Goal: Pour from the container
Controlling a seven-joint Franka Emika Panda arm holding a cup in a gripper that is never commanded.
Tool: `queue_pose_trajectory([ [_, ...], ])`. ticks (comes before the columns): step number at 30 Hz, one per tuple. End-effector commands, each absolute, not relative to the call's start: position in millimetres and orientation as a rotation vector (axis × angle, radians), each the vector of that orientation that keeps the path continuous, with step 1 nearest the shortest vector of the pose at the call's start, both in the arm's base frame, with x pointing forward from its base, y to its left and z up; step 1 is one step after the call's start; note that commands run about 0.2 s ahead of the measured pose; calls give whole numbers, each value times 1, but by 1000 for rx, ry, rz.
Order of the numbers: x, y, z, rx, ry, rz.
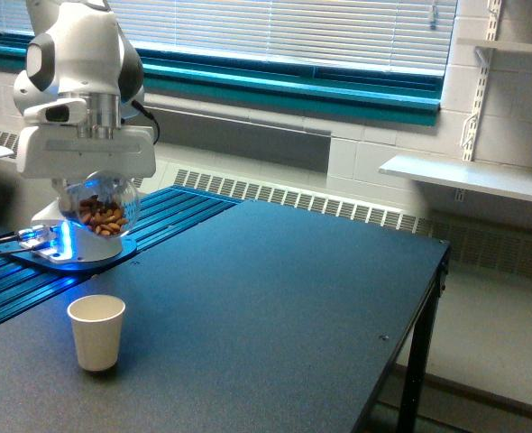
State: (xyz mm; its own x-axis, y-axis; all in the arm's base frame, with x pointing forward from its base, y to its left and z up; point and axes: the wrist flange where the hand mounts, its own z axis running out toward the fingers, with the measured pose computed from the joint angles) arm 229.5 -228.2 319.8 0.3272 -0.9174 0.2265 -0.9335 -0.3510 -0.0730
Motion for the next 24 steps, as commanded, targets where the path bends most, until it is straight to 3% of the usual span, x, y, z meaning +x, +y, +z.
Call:
queue_pose_trajectory([
  [1, 223, -222, 300, 2529, -1730, 296],
  [24, 224, -217, 261, 2565, -1712, 177],
])
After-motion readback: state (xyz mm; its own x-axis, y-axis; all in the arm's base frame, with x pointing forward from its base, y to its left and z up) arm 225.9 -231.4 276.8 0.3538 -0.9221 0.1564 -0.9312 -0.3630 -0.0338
